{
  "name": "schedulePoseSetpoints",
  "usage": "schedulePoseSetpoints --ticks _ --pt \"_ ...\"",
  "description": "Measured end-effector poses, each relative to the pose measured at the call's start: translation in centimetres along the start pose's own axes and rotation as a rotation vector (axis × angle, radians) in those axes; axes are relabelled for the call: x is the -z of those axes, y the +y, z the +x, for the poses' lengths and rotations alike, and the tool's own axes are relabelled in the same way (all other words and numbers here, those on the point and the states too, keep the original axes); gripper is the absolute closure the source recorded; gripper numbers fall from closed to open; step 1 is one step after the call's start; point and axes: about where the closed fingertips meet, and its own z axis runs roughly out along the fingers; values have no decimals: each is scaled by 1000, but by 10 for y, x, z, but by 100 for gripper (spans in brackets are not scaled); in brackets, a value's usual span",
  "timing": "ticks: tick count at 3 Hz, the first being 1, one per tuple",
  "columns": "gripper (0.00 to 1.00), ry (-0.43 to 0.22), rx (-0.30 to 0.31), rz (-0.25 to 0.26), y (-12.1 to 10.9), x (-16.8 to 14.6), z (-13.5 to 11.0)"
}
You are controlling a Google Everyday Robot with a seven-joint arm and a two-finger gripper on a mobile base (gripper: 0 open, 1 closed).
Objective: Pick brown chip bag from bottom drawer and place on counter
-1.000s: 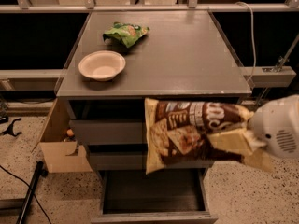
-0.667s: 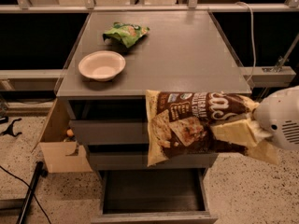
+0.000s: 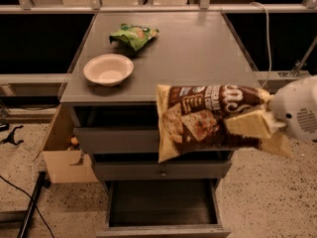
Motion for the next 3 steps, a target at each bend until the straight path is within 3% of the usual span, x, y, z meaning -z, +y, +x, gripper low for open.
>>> schedulePoseSetpoints --ticks 1,2,3 --pt "100 -2 8 -8 -15 -11 -24" --pt "100 -29 1 13 -60 -34 -63" --pt "100 -55 1 35 -90 -53 -90"
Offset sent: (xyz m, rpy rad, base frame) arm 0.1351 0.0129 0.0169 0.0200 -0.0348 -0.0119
